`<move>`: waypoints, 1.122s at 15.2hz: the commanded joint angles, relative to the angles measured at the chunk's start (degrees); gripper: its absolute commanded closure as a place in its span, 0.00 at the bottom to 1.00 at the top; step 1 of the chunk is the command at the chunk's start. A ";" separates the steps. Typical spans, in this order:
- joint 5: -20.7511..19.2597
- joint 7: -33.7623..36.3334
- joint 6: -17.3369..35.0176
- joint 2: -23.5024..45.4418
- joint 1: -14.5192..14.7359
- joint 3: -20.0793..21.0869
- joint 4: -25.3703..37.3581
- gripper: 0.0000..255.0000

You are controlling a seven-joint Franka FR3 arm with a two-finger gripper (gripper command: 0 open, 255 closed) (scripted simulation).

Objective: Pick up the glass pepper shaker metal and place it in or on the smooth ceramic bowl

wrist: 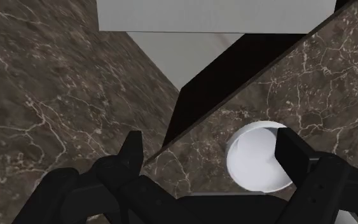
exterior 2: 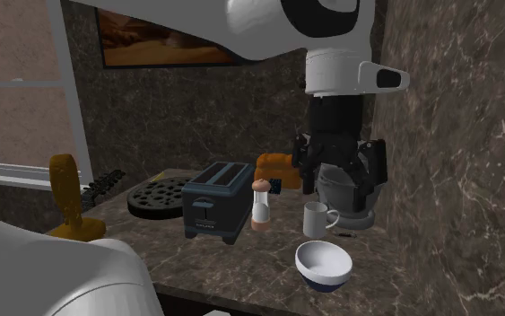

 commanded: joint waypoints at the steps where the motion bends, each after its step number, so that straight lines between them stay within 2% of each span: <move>1: 0.00 0.00 0.00 0.00 0.00 0.00 0.00 0.00; 9: 7.15 10.52 7.08 6.94 3.52 7.68 -0.04 0.00; 17: 11.73 20.53 14.61 17.66 6.13 15.06 4.31 0.00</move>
